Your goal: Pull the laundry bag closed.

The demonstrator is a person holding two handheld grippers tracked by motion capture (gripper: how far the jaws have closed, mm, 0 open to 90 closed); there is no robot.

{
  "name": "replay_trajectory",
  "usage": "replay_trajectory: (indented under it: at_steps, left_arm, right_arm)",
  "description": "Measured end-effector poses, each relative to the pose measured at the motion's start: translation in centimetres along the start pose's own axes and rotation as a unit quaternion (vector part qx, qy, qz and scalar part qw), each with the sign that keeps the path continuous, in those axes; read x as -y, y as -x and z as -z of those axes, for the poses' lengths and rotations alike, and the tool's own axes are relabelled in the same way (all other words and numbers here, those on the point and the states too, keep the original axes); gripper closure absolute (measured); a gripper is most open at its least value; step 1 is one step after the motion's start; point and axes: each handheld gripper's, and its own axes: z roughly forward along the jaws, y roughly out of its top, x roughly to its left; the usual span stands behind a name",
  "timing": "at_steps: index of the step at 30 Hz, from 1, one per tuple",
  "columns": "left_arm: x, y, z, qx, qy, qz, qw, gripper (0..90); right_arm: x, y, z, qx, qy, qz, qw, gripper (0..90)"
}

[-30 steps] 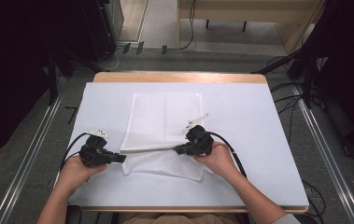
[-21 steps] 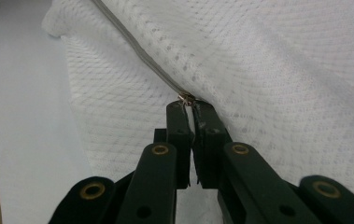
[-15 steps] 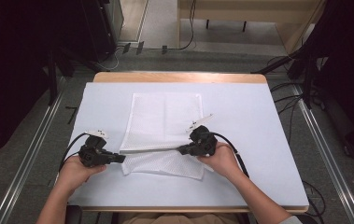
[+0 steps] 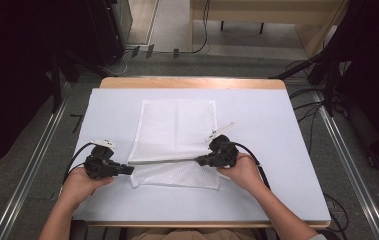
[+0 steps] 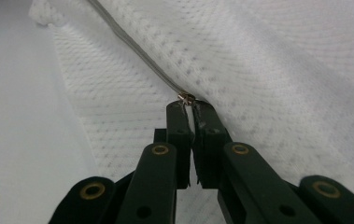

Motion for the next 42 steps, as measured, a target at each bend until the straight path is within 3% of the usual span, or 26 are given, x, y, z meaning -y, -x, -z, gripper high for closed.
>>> replay_trajectory:
  at_steps: [24, 42]
  left_arm:
    - [0.1, -0.1, 0.1, -0.001, -0.001, 0.004, 1.0, 88.4]
    - [0.1, -0.1, 0.1, 0.003, -0.001, 0.005, 1.0, 88.6]
  right_arm:
    - [1.8, 1.4, 2.0, 0.016, 0.001, -0.024, 0.9996, 87.9]
    - [2.6, 2.1, 3.0, 0.011, 0.003, -0.027, 0.9996, 88.0]
